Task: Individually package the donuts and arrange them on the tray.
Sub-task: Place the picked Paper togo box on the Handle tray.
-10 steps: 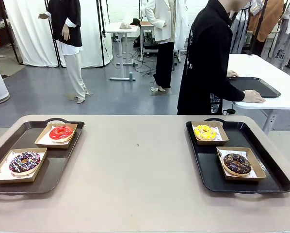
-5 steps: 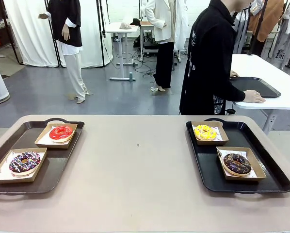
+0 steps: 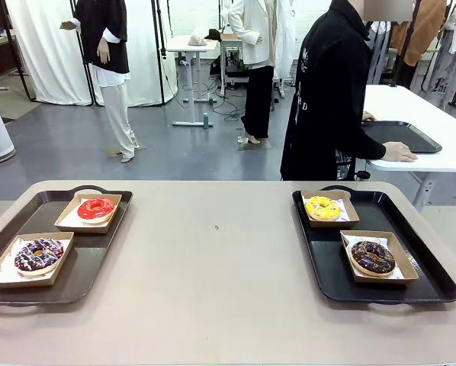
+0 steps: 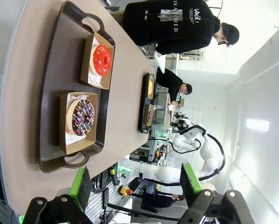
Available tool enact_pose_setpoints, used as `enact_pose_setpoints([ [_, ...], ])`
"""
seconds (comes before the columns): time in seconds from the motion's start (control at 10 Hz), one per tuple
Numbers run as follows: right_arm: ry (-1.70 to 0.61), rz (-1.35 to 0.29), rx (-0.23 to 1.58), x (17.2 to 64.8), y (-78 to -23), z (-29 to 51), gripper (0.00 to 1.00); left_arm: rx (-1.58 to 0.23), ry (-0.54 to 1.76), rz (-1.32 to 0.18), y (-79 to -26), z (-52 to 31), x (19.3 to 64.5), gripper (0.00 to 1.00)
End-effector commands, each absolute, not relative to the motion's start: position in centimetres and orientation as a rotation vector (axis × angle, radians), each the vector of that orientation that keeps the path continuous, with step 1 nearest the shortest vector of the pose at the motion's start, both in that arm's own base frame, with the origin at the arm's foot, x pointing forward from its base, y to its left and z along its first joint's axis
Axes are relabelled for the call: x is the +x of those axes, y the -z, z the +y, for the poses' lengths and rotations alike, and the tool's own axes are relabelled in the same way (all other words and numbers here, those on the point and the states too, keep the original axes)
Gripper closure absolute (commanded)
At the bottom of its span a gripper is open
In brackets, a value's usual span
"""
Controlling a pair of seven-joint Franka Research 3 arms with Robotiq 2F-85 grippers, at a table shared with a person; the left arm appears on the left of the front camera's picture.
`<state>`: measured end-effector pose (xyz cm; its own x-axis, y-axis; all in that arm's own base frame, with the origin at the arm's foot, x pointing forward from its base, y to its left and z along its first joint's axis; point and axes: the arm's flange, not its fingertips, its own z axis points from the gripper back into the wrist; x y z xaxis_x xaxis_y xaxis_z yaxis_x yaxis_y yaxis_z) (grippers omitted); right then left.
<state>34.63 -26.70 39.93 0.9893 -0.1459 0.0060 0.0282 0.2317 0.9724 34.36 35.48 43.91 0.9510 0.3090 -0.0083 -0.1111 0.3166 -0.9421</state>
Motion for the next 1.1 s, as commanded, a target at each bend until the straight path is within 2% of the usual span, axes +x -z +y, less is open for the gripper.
enact_pose_setpoints([
  [0.0,0.107,-0.093,1.331,34.42,-40.07,-26.88,0.00,-1.218,-0.278,-0.190,-44.11,35.47,34.22,0.00],
  [1.0,0.107,-0.093,1.331,34.42,-40.07,-26.88,0.00,-1.218,-0.278,-0.190,-44.11,35.47,34.22,0.00],
])
